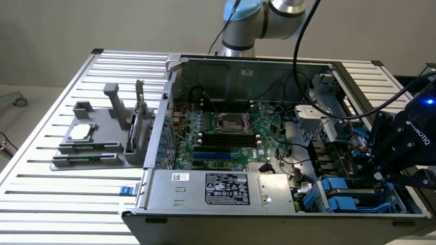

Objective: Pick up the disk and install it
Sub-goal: 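Insert the first disk wire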

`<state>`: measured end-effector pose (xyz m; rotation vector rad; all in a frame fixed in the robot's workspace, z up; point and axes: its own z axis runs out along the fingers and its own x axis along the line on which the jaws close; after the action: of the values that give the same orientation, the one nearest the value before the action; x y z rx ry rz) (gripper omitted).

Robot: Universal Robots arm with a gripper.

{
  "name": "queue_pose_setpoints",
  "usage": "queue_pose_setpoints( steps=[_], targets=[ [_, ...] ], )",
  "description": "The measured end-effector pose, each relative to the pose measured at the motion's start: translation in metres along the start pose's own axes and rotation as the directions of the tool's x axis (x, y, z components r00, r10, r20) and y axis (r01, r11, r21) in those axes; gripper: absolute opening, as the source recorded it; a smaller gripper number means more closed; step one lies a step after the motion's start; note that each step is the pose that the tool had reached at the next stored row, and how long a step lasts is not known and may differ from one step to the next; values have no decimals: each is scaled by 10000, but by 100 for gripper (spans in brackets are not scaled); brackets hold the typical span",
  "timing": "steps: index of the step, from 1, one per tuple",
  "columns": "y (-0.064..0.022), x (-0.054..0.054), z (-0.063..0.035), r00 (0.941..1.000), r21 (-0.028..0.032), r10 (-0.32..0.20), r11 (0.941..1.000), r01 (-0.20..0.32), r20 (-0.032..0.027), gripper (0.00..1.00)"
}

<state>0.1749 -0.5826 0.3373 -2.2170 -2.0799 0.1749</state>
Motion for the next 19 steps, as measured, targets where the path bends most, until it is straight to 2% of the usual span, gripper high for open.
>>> queue_pose_setpoints(
  steps=[8, 19],
  targets=[
    [5, -33, 6, 10000, 5, -11, 10000, 11, -66, 16],
    [3, -62, 7, 10000, 5, -10, 10000, 10, -81, 16]
  ],
)
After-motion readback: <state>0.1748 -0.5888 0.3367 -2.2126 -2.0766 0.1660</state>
